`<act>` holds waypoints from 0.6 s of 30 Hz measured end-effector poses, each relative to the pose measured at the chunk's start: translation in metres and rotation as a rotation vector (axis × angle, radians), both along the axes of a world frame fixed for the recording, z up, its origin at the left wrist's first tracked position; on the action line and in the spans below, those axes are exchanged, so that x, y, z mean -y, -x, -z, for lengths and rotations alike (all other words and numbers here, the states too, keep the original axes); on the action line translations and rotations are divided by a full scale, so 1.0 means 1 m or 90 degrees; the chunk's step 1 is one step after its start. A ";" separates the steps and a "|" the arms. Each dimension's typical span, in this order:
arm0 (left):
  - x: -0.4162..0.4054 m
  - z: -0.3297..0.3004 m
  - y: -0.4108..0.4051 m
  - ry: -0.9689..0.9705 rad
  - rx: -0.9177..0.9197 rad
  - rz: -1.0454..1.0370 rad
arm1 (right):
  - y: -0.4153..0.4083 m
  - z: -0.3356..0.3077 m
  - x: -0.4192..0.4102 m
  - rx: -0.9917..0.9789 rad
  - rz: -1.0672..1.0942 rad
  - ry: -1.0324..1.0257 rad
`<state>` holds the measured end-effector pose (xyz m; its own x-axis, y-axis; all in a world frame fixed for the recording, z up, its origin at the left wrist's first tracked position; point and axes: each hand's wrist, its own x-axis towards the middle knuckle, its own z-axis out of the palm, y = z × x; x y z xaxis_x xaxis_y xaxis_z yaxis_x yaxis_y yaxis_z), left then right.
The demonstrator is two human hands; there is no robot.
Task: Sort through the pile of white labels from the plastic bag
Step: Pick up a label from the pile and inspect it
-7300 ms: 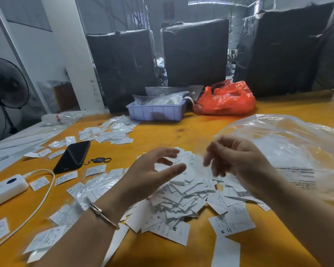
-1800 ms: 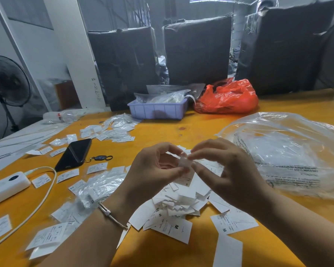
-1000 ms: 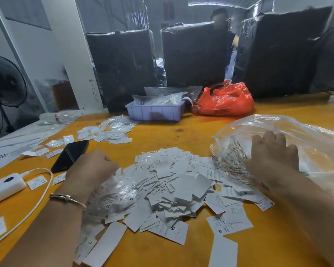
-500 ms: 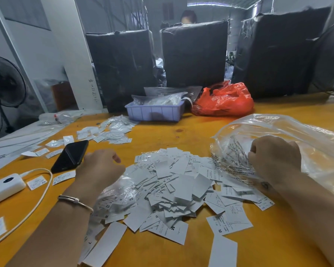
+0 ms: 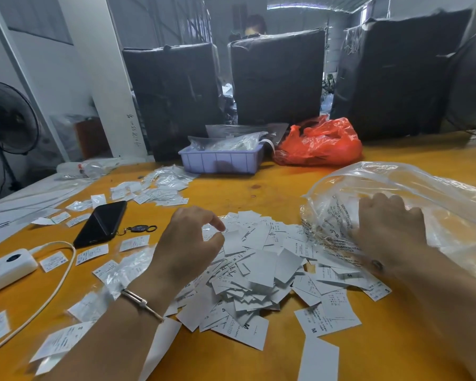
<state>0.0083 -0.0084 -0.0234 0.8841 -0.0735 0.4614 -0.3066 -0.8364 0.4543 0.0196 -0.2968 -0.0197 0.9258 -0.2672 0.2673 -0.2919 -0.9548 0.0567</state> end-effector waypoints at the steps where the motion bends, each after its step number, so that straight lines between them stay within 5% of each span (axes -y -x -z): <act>1: 0.001 0.001 0.000 -0.003 -0.003 0.008 | 0.001 0.000 0.000 -0.003 -0.009 0.001; 10: 0.001 0.004 -0.002 -0.011 -0.022 0.031 | -0.005 0.005 0.003 0.219 -0.079 -0.135; 15: 0.003 0.003 0.000 -0.017 -0.029 0.055 | 0.001 0.004 -0.012 0.382 -0.267 -0.389; 18: 0.005 0.005 0.001 0.022 -0.054 0.101 | 0.014 -0.003 -0.032 0.342 -0.423 -0.726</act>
